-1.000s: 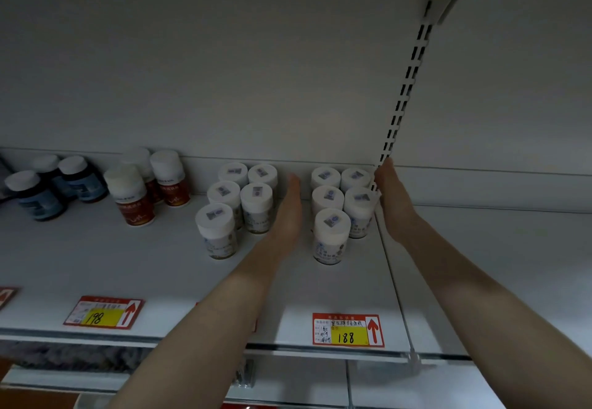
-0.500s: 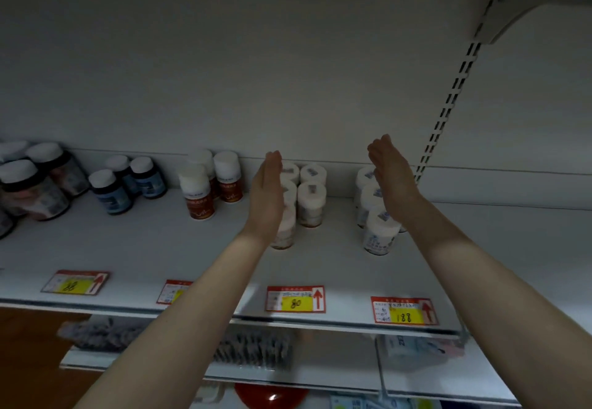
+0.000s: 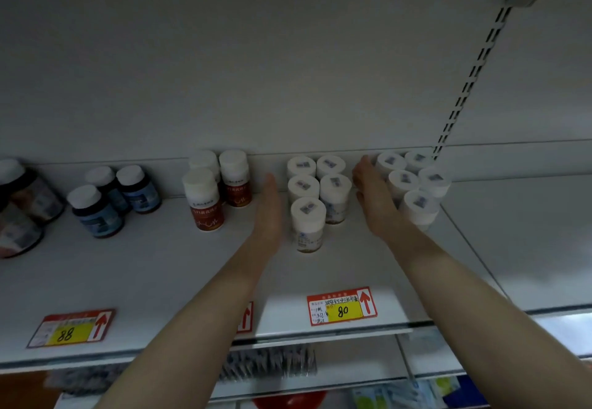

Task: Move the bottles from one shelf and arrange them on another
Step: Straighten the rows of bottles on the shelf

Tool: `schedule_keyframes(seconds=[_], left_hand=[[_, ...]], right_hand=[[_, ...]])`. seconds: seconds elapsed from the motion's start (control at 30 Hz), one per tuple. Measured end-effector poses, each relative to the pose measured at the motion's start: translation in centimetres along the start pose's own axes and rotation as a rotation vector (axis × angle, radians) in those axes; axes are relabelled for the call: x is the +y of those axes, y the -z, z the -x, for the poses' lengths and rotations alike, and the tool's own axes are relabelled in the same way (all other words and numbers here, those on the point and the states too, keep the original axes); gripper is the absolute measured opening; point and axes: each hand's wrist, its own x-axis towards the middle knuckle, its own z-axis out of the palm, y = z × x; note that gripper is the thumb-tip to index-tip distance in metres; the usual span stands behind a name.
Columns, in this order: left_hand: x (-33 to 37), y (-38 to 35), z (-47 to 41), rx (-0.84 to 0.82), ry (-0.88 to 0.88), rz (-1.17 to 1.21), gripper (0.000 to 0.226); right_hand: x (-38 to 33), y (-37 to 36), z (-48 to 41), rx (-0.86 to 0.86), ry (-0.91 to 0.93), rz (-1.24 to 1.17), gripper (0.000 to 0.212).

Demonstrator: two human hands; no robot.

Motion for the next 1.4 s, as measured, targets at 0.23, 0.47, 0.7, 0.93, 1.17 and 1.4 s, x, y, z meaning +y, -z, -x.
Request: schedule_keyframes(seconds=[0.23, 0.47, 0.7, 0.93, 1.17, 1.4], left_hand=[[-0.9, -1.1, -1.1, -0.236, 0.047, 0.135, 0.055], [-2.0, -1.1, -2.3, -0.28, 0.01, 0.153, 0.052], [-2.4, -1.2, -2.8, -0.238, 0.015, 0.115, 0.051], [-2.1, -1.2, -2.6, -0.196, 0.042, 0.107, 0.051], [-0.5, -1.2, -0.8, -0.1, -0.008, 0.035, 0.046], [1.1, 1.5, 2.4, 0.113, -0.103, -0.05, 0.056]], right_hand=[[1.0, -0.9, -1.6, -0.118, -0.059, -0.132, 0.042], [1.1, -1.4, -1.9, -0.211, -0.102, -0.163, 0.051], [1.0, -1.8, -1.9, -0.187, -0.11, -0.149, 0.045], [1.0, -1.8, -2.2, -0.167, -0.108, -0.097, 0.051], [-0.1, -1.0, -1.3, -0.121, -0.043, -0.045, 0.043], [-2.9, -0.4, -0.2, 0.056, 0.031, 0.097, 0.034]])
